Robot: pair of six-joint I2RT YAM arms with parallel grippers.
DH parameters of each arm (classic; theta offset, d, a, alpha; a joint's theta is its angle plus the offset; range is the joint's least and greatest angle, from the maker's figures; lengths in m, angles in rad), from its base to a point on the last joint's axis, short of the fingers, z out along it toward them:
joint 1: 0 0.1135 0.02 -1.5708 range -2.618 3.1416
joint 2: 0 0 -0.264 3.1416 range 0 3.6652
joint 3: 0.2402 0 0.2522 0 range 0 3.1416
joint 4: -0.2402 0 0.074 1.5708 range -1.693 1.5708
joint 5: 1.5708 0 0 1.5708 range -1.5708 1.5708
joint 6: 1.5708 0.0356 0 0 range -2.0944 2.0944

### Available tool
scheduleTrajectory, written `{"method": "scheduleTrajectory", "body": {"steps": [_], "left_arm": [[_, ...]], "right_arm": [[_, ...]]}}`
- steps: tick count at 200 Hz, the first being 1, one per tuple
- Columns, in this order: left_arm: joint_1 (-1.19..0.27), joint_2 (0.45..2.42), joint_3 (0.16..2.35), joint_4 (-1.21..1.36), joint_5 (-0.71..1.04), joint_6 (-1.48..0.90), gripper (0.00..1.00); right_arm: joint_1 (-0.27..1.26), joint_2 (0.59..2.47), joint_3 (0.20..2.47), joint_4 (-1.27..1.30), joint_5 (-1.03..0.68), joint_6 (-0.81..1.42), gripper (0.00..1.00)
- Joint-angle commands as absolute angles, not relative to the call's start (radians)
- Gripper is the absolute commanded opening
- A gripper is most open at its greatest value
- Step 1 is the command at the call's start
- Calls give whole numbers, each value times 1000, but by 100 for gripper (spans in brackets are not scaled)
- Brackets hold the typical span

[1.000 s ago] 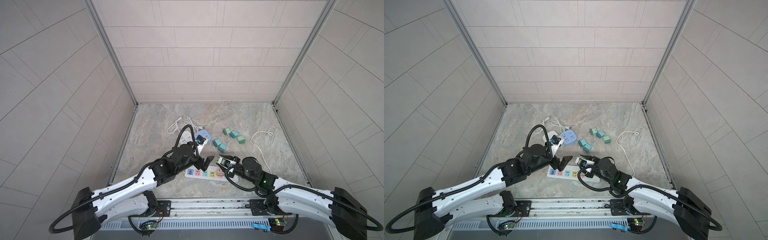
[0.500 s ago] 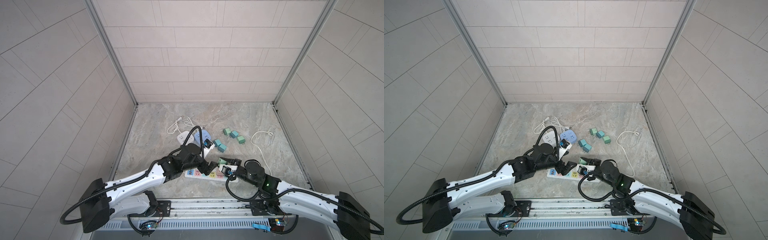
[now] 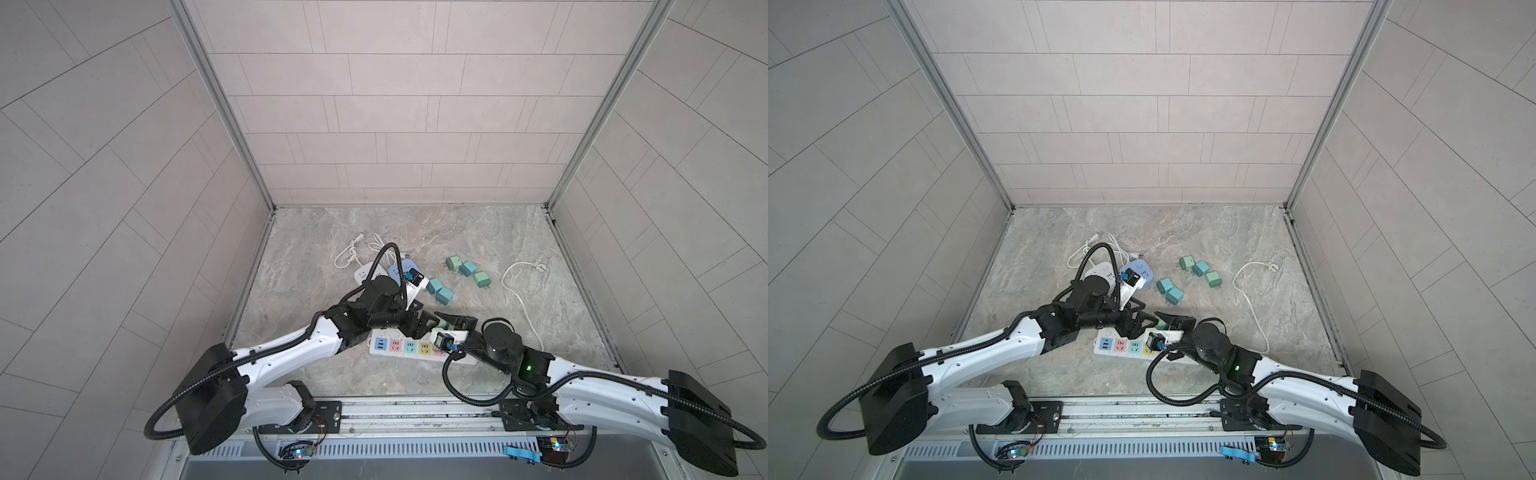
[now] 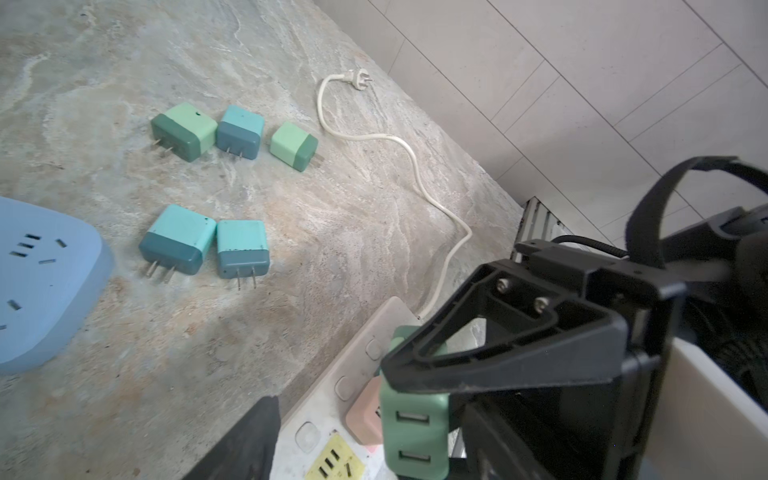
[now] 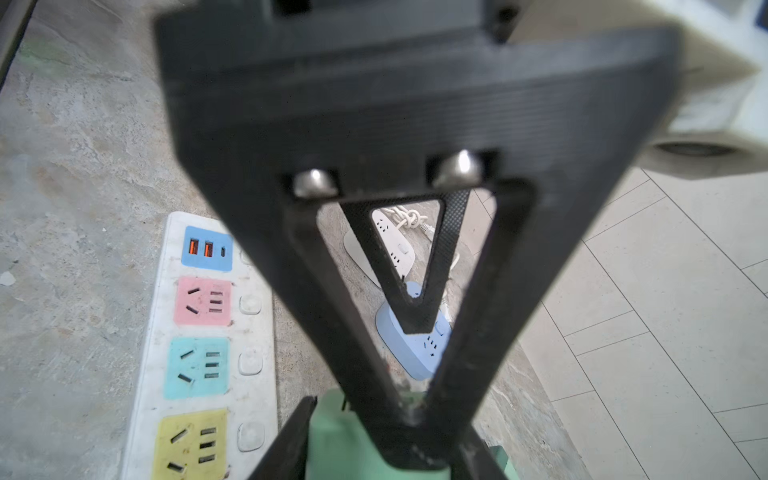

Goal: Insert the plug
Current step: 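Grasp the light-green adapter with the left gripper beside the right gripper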

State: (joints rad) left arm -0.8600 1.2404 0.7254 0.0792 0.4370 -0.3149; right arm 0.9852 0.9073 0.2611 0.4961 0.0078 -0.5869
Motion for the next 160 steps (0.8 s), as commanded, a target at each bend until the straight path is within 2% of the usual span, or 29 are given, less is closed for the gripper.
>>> {"method": "scheduleTrajectory", "body": {"steps": [1, 47, 70, 92, 129, 160], "left_arm": [[-864, 1244, 741, 112, 497, -315, 74], [-862, 1272, 756, 107, 527, -323, 72], [-864, 1281, 761, 99, 529, -318, 61], [-864, 1288, 765, 92, 539, -313, 44], [-863, 1310, 777, 92, 567, -319, 31], [-863, 1320, 785, 90, 597, -321, 30]], "right_arm": [[991, 914, 304, 572, 34, -579, 0], [991, 945, 333, 586, 16, -566, 0], [993, 966, 352, 580, 11, -568, 0], [1001, 976, 351, 596, 5, -568, 0], [1012, 988, 345, 619, -3, -577, 0], [1012, 992, 349, 617, -6, -592, 0]]}}
